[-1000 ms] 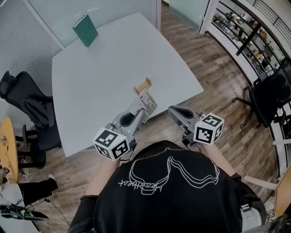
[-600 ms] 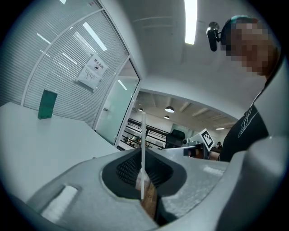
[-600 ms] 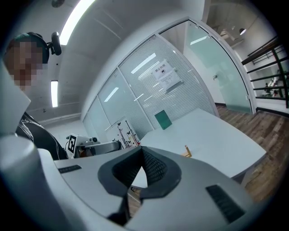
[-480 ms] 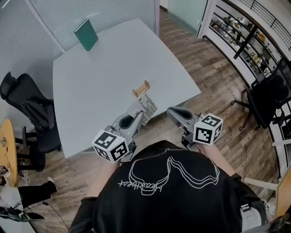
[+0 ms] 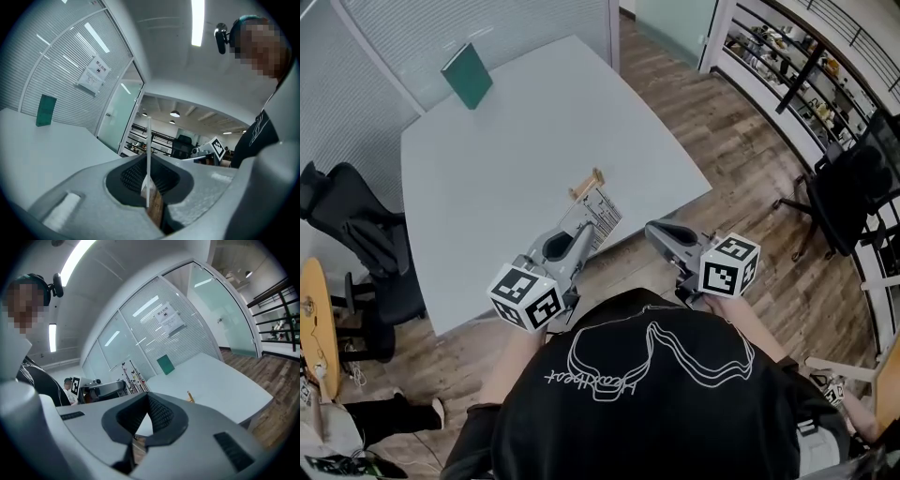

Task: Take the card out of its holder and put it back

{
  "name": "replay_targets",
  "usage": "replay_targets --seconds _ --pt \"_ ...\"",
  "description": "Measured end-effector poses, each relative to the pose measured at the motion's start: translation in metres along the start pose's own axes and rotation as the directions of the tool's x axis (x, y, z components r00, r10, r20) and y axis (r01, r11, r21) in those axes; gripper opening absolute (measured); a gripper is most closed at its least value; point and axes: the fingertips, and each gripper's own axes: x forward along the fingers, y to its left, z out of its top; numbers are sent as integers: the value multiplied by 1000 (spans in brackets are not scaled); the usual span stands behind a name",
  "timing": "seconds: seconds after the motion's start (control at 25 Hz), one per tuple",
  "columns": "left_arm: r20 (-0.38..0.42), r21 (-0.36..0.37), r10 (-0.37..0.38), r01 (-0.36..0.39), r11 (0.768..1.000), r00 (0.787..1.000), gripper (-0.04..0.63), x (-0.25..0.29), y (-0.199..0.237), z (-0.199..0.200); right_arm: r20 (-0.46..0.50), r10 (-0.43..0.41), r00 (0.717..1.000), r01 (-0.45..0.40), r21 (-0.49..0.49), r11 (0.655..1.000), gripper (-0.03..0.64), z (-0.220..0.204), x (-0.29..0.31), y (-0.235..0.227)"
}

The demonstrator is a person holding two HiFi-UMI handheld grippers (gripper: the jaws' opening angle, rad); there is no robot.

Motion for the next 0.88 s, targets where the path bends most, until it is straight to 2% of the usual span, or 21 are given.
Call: replay_targets --seconds 0.44,0.64,0.88 --pt "-16 19 30 -30 999 999 25 18 53 6 -15 -27 1000 28 45 999 9 -6 28 -24" --pt "-21 85 22 -20 996 1000 25 33 70 8 -16 -41 999 42 63 997 9 -12 36 -39" --pt "-23 114 -4 6 993 1000 25 48 104 11 -31 -69 997 72 86 994 9 -18 51 -45"
